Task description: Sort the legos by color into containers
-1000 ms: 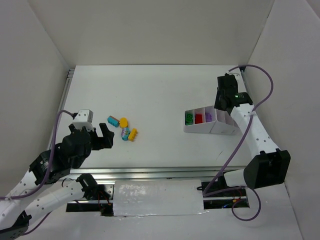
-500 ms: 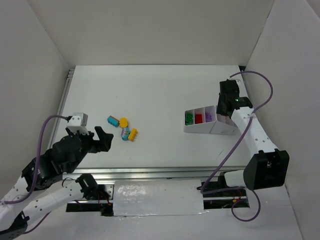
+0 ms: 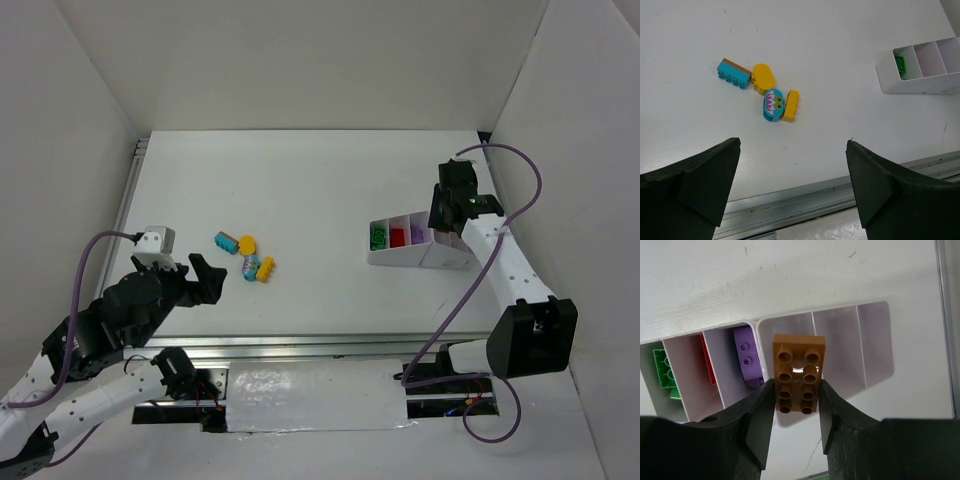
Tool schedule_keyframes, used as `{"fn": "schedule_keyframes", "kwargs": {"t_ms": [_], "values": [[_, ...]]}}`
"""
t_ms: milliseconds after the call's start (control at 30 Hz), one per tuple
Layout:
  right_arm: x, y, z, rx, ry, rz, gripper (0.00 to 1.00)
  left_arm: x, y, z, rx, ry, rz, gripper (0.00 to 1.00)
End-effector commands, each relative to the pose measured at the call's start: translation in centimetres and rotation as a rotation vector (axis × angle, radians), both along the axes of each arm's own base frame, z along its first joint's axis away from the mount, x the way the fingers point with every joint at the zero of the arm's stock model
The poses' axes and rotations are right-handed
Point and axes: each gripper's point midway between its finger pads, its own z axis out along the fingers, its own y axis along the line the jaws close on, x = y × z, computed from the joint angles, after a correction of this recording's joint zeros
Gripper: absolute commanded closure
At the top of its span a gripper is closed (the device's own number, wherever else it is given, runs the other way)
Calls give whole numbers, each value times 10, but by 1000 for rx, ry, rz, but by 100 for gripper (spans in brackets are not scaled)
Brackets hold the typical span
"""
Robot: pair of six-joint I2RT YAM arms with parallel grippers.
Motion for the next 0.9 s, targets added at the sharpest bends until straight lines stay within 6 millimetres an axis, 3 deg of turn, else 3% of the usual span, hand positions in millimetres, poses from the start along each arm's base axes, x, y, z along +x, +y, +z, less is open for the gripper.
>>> {"fn": "schedule_keyframes", "kwargs": {"t_ms": [0,533,767,867], "values": [[6,1,3,4,-34,2,55,3,-3,8,-9,-33,-9,0],[7,-2,-14,-12,33,-20,54,0,-1,12,-30,-50,-17,1],[7,2,-8,5,10,-7,36,-1,-2,12,-33,-53,-22,0],[7,5,-6,20,3,8,35,0,-2,11,-29,-50,-22,0]]}}
